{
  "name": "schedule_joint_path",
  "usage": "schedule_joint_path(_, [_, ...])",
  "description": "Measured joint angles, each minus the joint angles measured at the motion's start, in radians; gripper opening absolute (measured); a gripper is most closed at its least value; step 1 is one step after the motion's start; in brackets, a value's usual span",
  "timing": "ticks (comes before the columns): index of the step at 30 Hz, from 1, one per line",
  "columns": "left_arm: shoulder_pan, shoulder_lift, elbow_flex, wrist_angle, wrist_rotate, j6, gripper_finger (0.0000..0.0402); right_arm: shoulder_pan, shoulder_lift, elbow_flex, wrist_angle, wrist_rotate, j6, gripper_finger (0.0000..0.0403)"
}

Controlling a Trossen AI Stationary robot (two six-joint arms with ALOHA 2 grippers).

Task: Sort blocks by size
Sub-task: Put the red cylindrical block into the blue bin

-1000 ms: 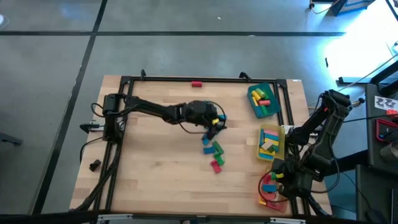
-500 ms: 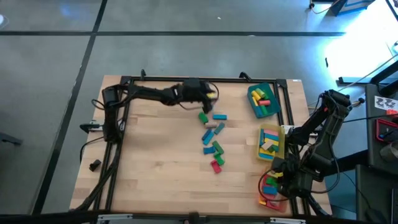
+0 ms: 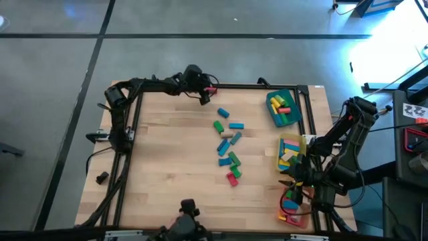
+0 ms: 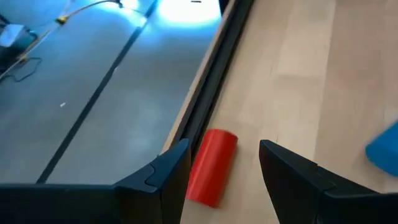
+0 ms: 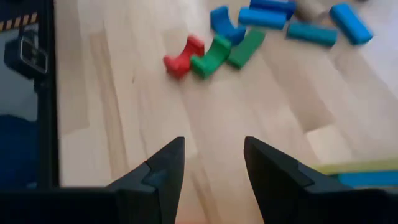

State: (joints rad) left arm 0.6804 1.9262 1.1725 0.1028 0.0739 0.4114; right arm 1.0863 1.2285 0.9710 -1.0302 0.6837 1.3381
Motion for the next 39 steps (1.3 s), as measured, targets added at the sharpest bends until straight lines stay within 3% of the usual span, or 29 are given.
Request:
schedule_joint_path(4, [0.029,0.031,0.000,-0.012,0.057,0.100,0.0183,-0.045,0.000,0.000,-0.001,0.007,-0.008,0.0169])
schedule_joint_path(12, [0.036,0.096,-0.001,0.015,0.053,0.244,0.0183,-0.160,0.000,0.000,0.000,-0.023,-0.082,0.0170])
schedule_joint_path(21, [0.058,0.105,-0.001,0.059,0.040,0.246,0.0183,-0.283,0.000,0.000,0.007,-0.073,-0.147,0.0169])
schedule_joint_path(39, [0.081,0.114,-0.001,0.043,0.092,0.251,0.0183,-0.528,0.000,0.000,0.102,-0.119,-0.453,0.0170])
